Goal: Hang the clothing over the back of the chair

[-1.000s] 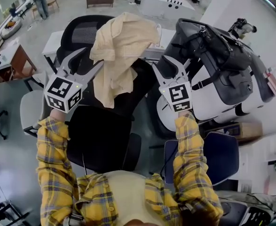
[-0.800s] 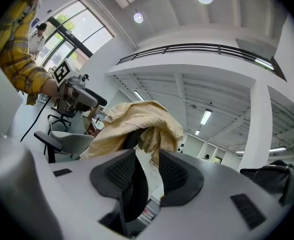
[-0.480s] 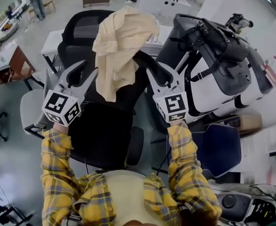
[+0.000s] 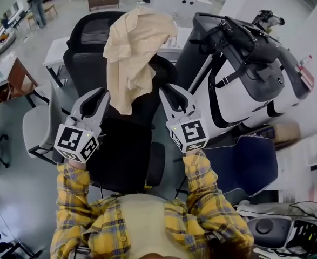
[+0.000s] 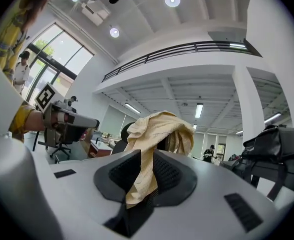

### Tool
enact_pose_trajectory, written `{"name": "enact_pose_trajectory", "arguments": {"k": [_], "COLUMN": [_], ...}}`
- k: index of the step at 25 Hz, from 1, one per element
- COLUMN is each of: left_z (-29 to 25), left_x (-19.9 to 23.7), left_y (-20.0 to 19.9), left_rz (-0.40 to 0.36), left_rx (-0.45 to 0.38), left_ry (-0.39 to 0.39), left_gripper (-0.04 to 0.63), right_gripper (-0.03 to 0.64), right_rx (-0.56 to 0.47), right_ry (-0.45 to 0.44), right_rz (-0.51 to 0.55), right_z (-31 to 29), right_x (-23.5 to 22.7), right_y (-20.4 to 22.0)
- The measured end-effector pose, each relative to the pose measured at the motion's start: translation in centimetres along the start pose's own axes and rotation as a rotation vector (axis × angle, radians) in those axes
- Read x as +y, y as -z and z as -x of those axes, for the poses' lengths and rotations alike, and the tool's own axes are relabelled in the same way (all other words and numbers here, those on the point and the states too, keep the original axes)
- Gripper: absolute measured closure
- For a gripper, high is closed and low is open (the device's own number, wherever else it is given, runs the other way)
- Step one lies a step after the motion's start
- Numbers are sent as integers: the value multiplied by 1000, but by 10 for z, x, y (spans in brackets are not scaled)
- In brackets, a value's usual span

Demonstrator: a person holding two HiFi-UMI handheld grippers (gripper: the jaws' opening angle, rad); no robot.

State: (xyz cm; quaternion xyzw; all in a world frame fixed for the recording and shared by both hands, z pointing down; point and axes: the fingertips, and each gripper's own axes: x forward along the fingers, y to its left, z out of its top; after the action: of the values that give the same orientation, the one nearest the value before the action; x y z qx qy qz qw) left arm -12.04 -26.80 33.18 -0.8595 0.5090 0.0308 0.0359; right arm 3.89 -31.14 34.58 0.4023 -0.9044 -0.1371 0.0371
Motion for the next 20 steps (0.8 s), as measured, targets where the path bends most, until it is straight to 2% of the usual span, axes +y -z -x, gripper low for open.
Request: {"name": "enact_pose_trajectory", "arguments": {"k": [8,20], "left_z": [17,29], "left_x": [1,0], "left_y": [3,16], "left_rz": [-4,-18], "left_rx": [-5,54], "left_ry": [-77,-136], "left_gripper": [588,589], "right_gripper": [581,603], "right_rx": [-8,-19], "right_ry": [25,18], "right_rz": [-47,-88], "right_z": [11,13], "right_x": [11,34], "right_y": [-1,-8]}}
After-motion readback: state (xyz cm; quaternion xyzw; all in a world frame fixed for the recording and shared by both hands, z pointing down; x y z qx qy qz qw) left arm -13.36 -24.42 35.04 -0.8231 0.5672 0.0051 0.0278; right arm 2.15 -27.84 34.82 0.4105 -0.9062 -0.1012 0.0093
